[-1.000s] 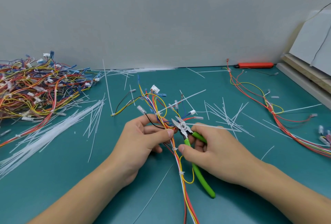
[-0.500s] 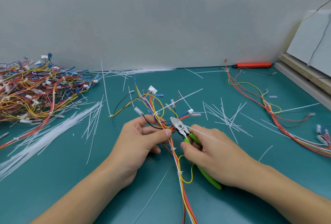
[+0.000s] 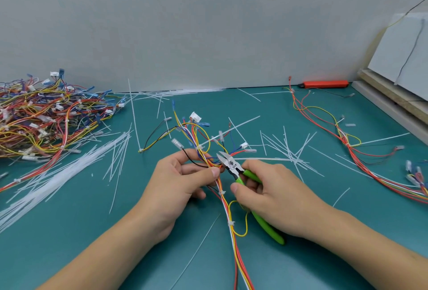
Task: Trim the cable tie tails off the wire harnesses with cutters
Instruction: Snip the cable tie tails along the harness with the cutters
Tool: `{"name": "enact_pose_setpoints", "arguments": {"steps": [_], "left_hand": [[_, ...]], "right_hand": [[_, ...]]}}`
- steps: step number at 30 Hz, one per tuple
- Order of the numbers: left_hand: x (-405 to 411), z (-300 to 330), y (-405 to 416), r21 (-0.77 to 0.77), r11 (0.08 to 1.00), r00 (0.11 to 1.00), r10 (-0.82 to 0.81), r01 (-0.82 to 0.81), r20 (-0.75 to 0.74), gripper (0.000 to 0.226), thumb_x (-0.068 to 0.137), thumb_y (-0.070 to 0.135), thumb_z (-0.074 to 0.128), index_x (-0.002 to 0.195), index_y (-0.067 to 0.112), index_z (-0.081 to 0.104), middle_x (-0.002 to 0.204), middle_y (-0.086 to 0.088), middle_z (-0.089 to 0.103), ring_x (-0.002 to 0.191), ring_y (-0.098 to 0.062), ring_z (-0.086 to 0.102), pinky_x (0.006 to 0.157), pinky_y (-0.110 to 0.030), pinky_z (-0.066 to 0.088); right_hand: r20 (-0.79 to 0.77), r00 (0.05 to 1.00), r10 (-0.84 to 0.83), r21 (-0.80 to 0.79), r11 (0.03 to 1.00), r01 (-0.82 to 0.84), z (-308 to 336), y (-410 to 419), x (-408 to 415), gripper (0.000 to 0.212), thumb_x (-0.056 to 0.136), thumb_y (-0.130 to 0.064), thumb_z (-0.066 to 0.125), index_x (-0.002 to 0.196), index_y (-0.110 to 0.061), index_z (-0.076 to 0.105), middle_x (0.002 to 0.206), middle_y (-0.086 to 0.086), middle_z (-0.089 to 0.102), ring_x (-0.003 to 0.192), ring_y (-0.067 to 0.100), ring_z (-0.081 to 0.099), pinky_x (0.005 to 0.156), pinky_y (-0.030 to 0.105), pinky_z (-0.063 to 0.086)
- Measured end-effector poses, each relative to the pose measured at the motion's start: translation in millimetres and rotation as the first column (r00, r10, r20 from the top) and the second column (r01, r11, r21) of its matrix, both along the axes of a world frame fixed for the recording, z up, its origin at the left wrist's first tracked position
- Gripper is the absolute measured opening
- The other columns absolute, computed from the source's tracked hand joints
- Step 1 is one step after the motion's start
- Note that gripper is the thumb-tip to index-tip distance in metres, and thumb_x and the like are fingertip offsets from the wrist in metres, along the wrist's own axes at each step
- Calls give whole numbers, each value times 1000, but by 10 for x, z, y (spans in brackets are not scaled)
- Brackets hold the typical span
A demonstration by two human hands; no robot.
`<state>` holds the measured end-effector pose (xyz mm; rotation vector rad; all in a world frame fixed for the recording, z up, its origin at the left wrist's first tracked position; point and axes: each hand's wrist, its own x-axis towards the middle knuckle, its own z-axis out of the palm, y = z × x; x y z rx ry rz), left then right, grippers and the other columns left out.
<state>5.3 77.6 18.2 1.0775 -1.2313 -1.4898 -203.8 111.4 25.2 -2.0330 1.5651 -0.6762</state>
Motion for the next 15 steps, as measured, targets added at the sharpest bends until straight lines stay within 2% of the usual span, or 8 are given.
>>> {"name": "enact_pose_setpoints", "arguments": {"steps": [4, 10, 15], "left_hand": [[5, -4, 8, -8, 1000, 1000, -3, 3, 3, 34, 71, 17, 83, 101, 12, 67, 96, -15, 79, 73, -21, 71, 51, -22, 48], [5, -3, 6, -7, 1000, 1000, 0, 0, 1, 30, 72, 15, 83, 98, 13, 68, 93, -16, 79, 72, -20, 71, 50, -22, 48], [2, -5, 5, -6, 1000, 1000, 1, -1, 1, 34, 70, 16, 84, 100, 12, 68, 93, -15, 79, 72, -20, 71, 51, -22, 48]], "right_hand": [[8, 1000, 4, -16, 1000, -4, 7, 18, 9, 41, 77, -73, 52, 80, -32, 51, 72, -10, 58, 65, 9, 50, 63, 34, 47], [8, 1000, 12, -9, 1000, -12, -1, 16, -8, 35, 76, -74, 52, 77, -39, 48, 68, -14, 56, 62, 7, 49, 58, 29, 41], [-1, 1000, 19, -14, 1000, -19, 6, 9, -4, 32, 77, -74, 52, 80, -42, 48, 70, -13, 57, 63, 8, 50, 58, 30, 43]]}}
